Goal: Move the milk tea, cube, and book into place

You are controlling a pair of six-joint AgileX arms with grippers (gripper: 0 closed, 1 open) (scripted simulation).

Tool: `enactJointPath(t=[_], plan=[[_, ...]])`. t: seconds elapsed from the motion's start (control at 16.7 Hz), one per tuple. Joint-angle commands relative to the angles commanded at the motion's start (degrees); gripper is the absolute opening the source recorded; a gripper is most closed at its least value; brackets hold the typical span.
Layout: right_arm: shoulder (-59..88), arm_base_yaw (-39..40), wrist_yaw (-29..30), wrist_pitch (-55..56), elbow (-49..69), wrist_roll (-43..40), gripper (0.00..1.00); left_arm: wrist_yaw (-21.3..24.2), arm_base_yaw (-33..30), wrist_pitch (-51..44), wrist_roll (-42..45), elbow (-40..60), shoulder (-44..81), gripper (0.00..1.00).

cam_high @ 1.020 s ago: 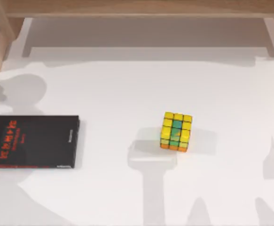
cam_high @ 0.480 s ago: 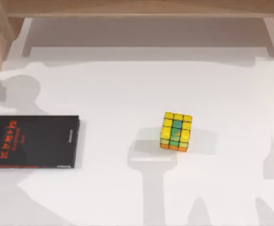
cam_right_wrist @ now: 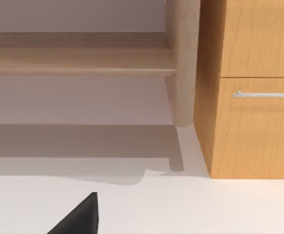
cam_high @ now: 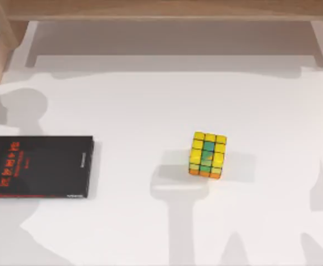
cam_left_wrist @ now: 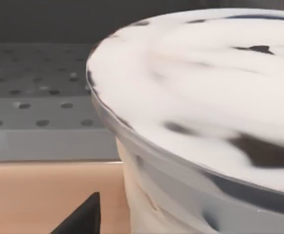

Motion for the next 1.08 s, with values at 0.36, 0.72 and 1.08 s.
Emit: enactJointPath(t=[0.36,0.72,1.08], plan=[[0.0,0.0,0.0,0.0,0.0,0.0,1.00,1.3,1.3,1.9,0.2,-3.8,-2.0,1.00],[0.0,0.0,0.0,0.0,0.0,0.0,1.00,1.5,1.3,-1.0,0.3,-3.9,-5.2,1.00],[0.0,0.0,0.0,0.0,0.0,0.0,1.00,2.4,2.5,-9.9,0.6,-5.6,-15.1,1.00]])
